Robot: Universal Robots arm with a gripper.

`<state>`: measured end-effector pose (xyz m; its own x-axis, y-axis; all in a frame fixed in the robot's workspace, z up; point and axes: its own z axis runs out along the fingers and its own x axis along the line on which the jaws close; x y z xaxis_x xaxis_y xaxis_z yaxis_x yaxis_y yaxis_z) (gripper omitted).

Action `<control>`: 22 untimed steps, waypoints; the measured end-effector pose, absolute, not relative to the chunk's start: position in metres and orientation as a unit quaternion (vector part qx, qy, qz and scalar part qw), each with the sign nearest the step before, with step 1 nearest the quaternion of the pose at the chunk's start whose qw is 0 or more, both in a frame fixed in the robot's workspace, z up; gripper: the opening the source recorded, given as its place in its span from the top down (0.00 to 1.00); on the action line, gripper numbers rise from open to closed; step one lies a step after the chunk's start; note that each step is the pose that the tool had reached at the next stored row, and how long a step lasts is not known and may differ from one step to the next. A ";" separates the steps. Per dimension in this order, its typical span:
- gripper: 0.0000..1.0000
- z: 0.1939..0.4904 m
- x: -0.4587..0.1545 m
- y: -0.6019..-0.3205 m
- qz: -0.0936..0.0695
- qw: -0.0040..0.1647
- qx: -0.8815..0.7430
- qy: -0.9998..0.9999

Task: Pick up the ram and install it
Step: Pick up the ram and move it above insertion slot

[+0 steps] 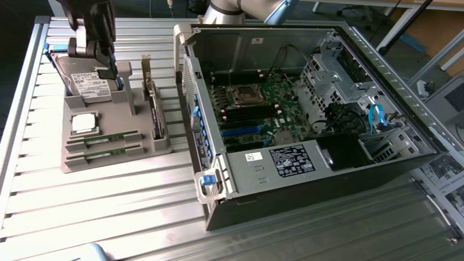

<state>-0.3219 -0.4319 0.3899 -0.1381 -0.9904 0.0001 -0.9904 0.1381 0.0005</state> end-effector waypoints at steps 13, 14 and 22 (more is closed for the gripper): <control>0.89 0.390 -0.322 -0.432 0.001 0.001 0.690 -0.724; 0.89 0.390 -0.322 -0.432 0.001 0.001 0.692 -0.722; 0.89 0.390 -0.322 -0.432 0.002 0.002 0.712 -0.702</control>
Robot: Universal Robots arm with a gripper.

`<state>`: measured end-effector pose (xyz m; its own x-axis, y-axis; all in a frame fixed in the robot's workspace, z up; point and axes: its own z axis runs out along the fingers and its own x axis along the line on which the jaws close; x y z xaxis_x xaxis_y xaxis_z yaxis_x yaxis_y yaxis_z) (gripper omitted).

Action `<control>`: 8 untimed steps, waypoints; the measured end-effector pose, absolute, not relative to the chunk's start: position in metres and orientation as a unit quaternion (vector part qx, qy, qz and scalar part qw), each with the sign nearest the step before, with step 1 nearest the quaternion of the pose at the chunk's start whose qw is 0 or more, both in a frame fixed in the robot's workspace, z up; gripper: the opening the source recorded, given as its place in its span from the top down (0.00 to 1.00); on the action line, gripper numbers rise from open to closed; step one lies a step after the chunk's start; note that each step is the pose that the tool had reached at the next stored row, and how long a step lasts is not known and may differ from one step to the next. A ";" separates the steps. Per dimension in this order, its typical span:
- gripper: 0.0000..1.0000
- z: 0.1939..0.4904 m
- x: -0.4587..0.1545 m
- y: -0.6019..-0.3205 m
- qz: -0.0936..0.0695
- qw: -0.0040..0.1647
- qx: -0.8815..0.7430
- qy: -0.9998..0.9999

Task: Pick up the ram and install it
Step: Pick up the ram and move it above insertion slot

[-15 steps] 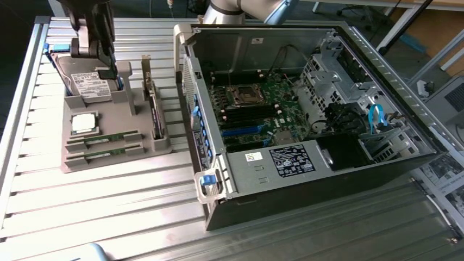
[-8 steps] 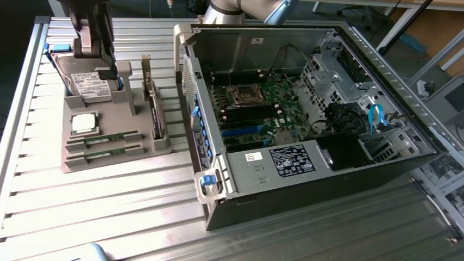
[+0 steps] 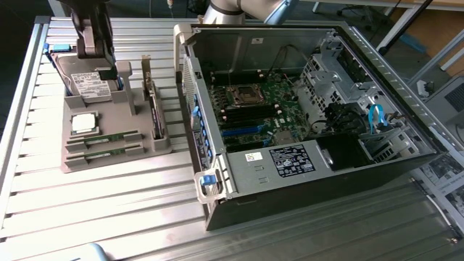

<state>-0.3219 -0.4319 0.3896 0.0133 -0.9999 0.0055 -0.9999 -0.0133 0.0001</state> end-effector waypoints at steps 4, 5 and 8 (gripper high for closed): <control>0.89 0.390 -0.322 -0.432 0.002 0.002 0.721 -0.693; 0.89 0.390 -0.322 -0.432 0.003 0.003 0.724 -0.690; 0.89 0.390 -0.322 -0.432 0.003 0.003 0.732 -0.681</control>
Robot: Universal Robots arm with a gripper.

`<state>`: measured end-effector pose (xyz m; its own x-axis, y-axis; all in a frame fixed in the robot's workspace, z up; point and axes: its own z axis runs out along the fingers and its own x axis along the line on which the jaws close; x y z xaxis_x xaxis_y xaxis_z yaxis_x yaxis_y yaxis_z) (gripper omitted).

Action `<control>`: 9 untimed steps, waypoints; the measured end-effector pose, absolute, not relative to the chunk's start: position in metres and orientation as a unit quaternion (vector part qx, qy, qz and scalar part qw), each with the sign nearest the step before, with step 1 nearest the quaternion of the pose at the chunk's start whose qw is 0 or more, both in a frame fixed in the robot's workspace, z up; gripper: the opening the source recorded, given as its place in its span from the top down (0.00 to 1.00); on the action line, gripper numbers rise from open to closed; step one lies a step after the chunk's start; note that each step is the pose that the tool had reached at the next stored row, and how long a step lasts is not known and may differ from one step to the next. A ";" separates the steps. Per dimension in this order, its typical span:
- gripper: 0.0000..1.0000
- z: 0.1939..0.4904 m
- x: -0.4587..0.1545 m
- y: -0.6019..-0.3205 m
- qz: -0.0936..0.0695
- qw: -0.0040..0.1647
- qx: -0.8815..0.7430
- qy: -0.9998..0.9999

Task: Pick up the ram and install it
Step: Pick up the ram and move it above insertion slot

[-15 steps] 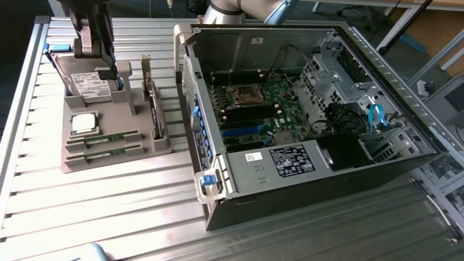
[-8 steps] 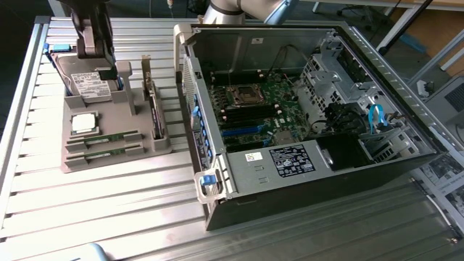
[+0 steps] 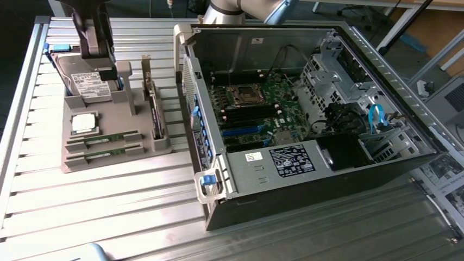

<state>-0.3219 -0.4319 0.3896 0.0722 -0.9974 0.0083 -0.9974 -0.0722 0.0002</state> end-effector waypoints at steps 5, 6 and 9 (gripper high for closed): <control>0.89 0.390 -0.322 -0.432 0.004 0.003 0.746 -0.666; 0.89 0.390 -0.322 -0.432 0.004 0.004 0.748 -0.664; 0.89 0.390 -0.322 -0.432 0.004 0.004 0.753 -0.658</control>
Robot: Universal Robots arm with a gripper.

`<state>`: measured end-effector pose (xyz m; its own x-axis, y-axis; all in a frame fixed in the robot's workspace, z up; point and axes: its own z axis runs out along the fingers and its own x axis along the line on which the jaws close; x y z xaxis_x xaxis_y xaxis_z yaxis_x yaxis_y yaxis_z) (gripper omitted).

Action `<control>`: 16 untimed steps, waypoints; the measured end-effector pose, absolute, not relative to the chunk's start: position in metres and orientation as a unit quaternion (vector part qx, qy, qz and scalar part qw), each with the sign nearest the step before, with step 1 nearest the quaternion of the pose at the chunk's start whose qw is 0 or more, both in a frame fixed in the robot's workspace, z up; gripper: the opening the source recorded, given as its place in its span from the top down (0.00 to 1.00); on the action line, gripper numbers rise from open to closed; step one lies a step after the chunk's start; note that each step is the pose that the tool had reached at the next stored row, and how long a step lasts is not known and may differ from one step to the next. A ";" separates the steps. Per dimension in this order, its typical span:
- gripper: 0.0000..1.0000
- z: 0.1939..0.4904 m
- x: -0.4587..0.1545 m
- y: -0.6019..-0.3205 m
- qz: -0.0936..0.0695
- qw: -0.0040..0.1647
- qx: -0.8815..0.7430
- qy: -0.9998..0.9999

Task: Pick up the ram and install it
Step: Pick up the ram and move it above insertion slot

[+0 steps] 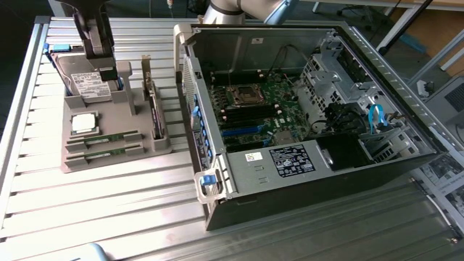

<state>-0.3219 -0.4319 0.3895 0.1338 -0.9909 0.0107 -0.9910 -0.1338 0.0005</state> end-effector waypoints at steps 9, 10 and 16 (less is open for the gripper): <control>0.76 0.390 -0.322 -0.432 0.004 0.004 0.753 -0.658; 0.70 0.390 -0.322 -0.432 0.004 0.004 0.753 -0.658; 0.70 0.390 -0.322 -0.432 0.004 0.004 0.753 -0.658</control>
